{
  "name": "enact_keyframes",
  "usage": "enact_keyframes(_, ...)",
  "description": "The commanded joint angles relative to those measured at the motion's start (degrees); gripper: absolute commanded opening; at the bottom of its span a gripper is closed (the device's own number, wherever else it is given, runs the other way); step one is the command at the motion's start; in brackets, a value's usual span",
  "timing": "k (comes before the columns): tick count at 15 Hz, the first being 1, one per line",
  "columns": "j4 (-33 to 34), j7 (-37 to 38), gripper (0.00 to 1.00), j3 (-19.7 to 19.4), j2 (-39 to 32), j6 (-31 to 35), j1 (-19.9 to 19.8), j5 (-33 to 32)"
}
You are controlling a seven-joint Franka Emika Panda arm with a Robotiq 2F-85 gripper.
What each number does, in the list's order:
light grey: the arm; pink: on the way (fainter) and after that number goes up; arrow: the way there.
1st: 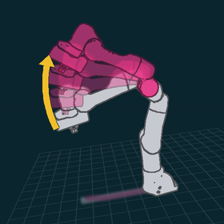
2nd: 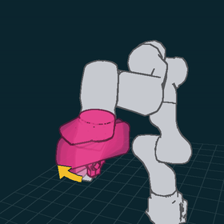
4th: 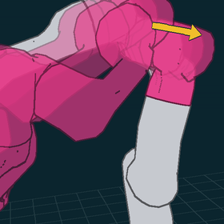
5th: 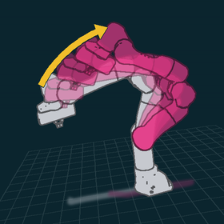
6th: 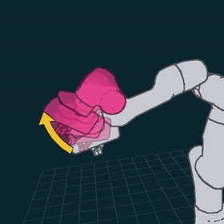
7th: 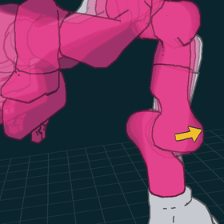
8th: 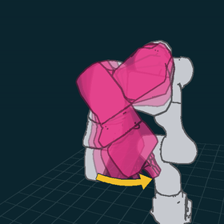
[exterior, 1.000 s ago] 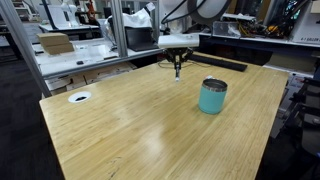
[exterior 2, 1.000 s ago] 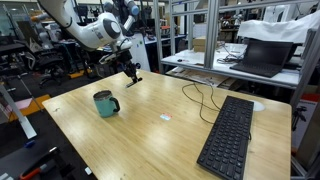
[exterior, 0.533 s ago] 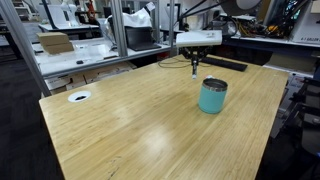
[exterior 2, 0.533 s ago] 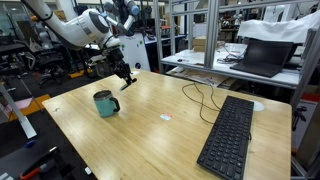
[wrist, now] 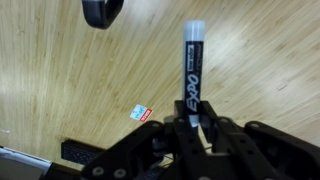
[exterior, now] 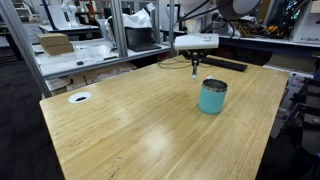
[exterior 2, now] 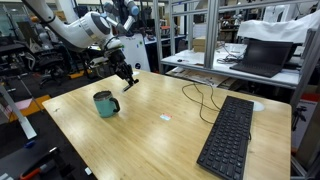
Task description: Put the black marker inside the thermos
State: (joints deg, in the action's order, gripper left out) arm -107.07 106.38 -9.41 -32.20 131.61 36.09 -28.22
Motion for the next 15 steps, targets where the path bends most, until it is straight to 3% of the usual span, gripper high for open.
enact_keyframes(1,1.12,8.14,0.05,-0.03,1.64,-6.66,0.26,-5.67)
enact_keyframes(8,4.54,23.3,0.05,5.84,2.41,-25.43,1.89,-13.23)
enact_keyframes(15,6.62,29.84,0.05,12.8,1.89,-39.11,3.38,-13.87)
